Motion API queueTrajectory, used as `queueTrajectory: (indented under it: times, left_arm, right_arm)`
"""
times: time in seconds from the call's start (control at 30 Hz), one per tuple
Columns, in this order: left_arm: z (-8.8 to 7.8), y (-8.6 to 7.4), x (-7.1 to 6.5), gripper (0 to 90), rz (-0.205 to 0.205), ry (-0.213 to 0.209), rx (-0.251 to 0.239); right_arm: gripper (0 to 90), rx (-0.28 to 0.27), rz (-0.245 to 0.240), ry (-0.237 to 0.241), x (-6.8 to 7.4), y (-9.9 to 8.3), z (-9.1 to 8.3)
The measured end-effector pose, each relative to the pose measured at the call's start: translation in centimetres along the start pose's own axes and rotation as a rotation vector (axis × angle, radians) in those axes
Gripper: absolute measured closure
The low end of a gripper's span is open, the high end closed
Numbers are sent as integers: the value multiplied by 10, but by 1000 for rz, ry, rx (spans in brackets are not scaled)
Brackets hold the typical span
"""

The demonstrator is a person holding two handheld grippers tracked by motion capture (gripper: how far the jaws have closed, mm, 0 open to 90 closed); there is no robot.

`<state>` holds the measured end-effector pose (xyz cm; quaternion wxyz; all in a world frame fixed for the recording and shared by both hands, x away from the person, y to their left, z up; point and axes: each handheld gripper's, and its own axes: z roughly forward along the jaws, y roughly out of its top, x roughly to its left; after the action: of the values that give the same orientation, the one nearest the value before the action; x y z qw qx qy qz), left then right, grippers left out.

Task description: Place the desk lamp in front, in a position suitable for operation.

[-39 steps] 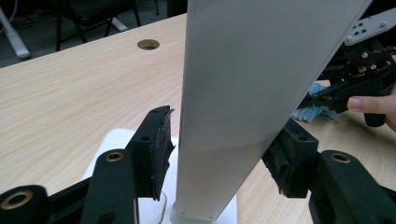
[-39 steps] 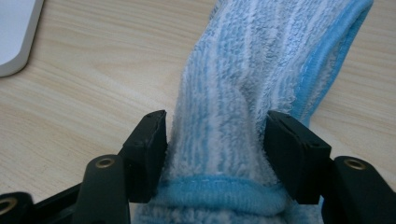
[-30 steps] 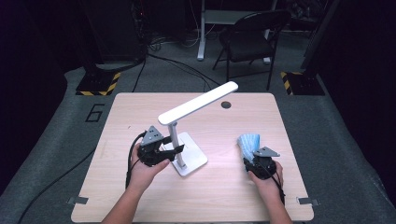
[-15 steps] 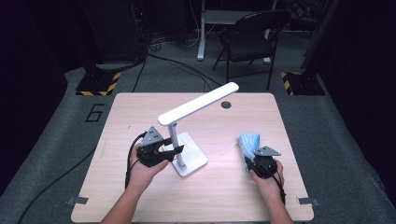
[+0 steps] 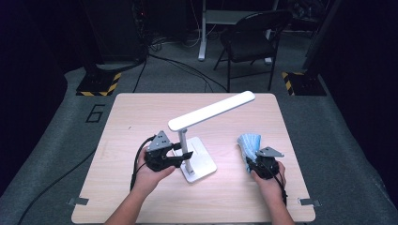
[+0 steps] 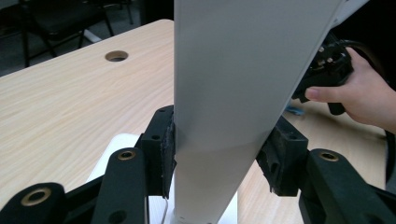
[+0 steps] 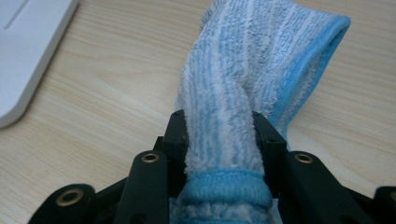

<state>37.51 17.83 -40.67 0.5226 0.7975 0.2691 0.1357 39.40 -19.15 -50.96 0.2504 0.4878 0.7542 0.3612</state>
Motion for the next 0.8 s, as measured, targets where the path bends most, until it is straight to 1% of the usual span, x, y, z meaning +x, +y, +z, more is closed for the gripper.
queueTrajectory:
  times: [0.03,0.07,0.1,0.13,0.17,0.2,0.23,0.3,0.33,0.37,0.4,0.43,0.5,0.57,0.63,0.67,0.7,0.73,0.8]
  left_arm:
    - [0,0,0,514,4,-10,-1]
    - [0,0,-1,514,7,-26,5]
    - [1,0,-2,514,16,-38,4]
    - [2,0,-3,514,21,-58,1]
    - [2,0,-3,513,28,-67,-1]
    - [2,0,-5,512,23,-79,0]
    - [3,0,-6,512,23,-93,-1]
    - [3,0,-7,512,38,-100,3]
    - [2,-1,-8,512,42,-112,3]
    - [2,-1,-8,512,42,-121,1]
    - [2,-2,-7,512,48,-124,-1]
    - [1,-2,-6,512,48,-132,-1]
    - [0,-3,-5,510,36,-131,-13]
    - [0,-4,-4,509,41,-138,-14]
    - [-1,-5,-4,510,29,-136,-20]
    - [-2,-5,-4,509,36,-136,-16]
    - [-2,-5,-3,510,34,-132,-18]
    - [-2,-5,-3,510,33,-126,-20]
    - [-4,-6,-2,509,31,-127,-21]
  right_arm:
    - [643,-20,-1,2,1,0,-1]
    - [644,-10,-1,3,3,1,-3]
    - [644,-22,-9,8,5,2,-4]
    - [644,-38,-8,15,8,4,-6]
    - [644,-55,-10,22,12,5,-8]
    - [645,-59,-15,34,14,6,-10]
    - [644,-80,-23,41,17,7,-11]
    - [644,-102,-22,76,26,10,-13]
    - [644,-114,-37,94,28,11,-13]
    - [644,-116,-35,117,34,12,-14]
    - [644,-121,-43,134,37,13,-13]
    - [643,-115,-56,169,43,14,-12]
    - [643,-107,-76,212,53,15,-10]
    - [642,-104,-84,256,62,16,-8]
    - [641,-94,-100,299,73,17,-7]
    - [641,-91,-104,315,76,17,-7]
    - [640,-85,-108,331,81,17,-7]
    - [640,-84,-124,342,85,17,-7]
    - [638,-80,-151,362,95,18,-6]
